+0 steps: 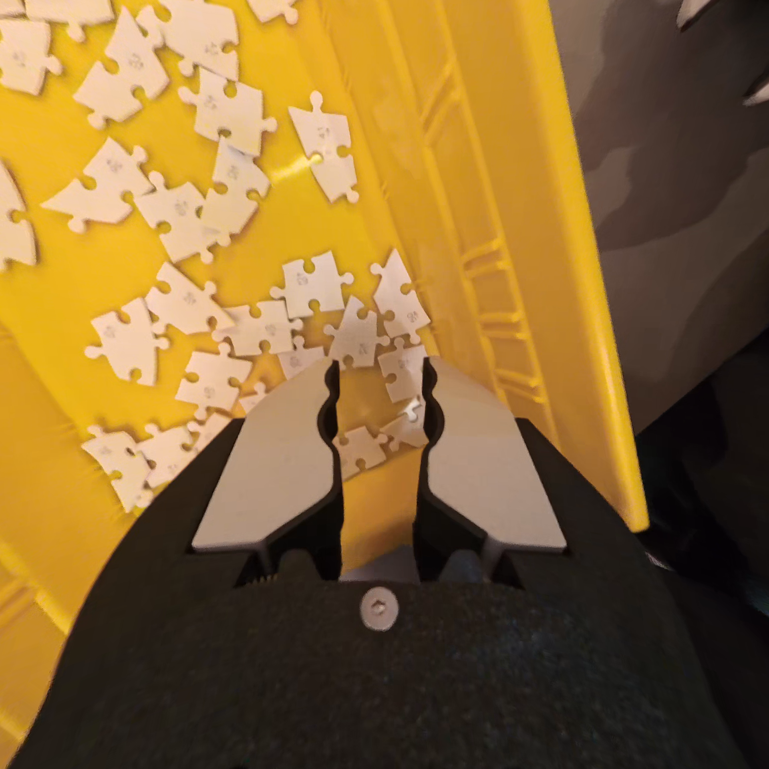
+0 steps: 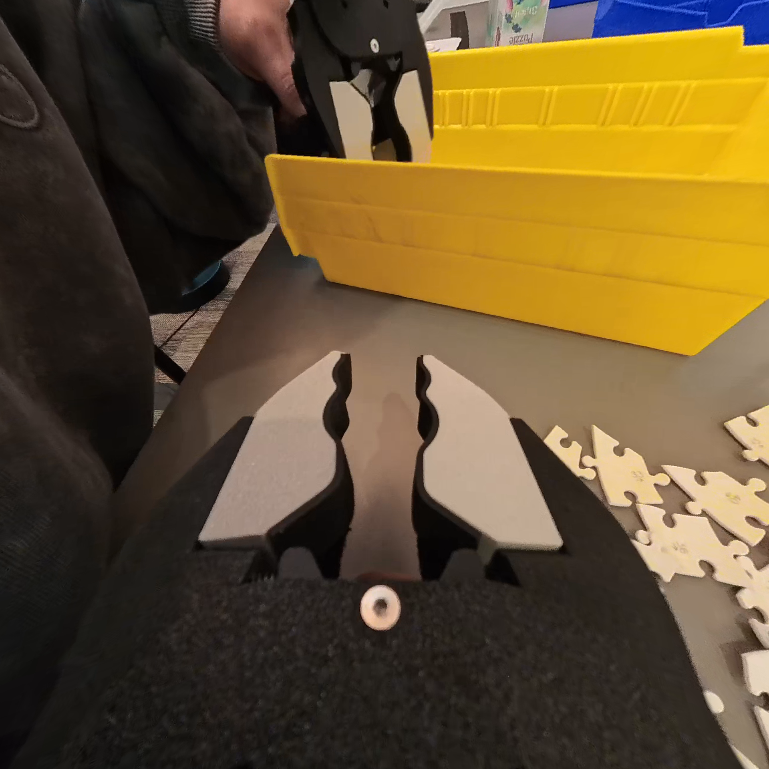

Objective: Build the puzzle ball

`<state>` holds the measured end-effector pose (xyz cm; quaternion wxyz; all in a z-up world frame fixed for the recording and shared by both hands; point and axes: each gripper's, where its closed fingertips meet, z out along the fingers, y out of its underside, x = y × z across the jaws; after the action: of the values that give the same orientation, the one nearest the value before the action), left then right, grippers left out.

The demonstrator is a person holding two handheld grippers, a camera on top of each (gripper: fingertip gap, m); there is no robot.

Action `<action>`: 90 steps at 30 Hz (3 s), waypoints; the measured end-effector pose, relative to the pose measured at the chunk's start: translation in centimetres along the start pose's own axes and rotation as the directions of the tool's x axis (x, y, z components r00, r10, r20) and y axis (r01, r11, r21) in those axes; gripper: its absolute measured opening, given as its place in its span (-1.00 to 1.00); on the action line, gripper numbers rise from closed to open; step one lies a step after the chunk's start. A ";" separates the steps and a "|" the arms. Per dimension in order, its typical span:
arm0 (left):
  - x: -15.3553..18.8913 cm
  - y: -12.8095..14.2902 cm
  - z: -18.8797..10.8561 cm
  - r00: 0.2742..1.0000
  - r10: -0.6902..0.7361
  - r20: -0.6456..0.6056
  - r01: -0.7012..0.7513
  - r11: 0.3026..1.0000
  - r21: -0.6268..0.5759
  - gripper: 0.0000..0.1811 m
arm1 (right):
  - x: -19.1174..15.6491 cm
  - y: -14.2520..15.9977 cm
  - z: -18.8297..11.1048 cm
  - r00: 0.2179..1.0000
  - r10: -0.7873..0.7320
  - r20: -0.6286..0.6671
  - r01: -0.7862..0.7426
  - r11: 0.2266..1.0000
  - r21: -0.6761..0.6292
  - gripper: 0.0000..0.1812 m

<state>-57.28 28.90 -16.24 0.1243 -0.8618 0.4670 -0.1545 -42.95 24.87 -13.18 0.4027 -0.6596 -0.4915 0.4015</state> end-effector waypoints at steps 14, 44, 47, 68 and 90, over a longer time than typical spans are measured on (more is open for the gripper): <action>-3.7 -5.1 1.1 0.999 0.030 0.040 -0.034 0.994 0.103 -0.58 | 0.4 -0.4 -0.5 0.999 0.036 0.006 -0.036 0.998 0.042 -0.69; -13.2 -9.7 0.3 0.928 -0.070 0.367 0.018 0.990 0.143 -0.52 | 0.4 -0.4 -0.6 0.999 0.046 0.004 -0.046 0.998 0.042 -0.68; -13.1 -10.1 -0.1 0.935 -0.053 0.351 -0.006 0.986 0.167 -0.52 | 0.4 -0.4 -0.6 0.999 0.045 0.003 -0.045 0.998 0.044 -0.68; -14.4 -12.6 5.4 0.976 0.005 0.220 -0.019 0.998 0.063 -0.84 | 0.4 -0.3 -1.0 0.998 0.058 0.004 -0.058 0.997 0.051 -0.68; -14.4 -12.9 5.7 0.983 -0.069 0.172 0.053 0.994 0.097 -0.53 | 0.2 0.0 -1.1 0.999 0.035 -0.012 -0.034 0.999 0.033 -0.68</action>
<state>-52.62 48.33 -19.01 0.1994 -0.8793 0.4201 -0.1033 -41.84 24.92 -12.83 0.4095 -0.6640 -0.4708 0.4121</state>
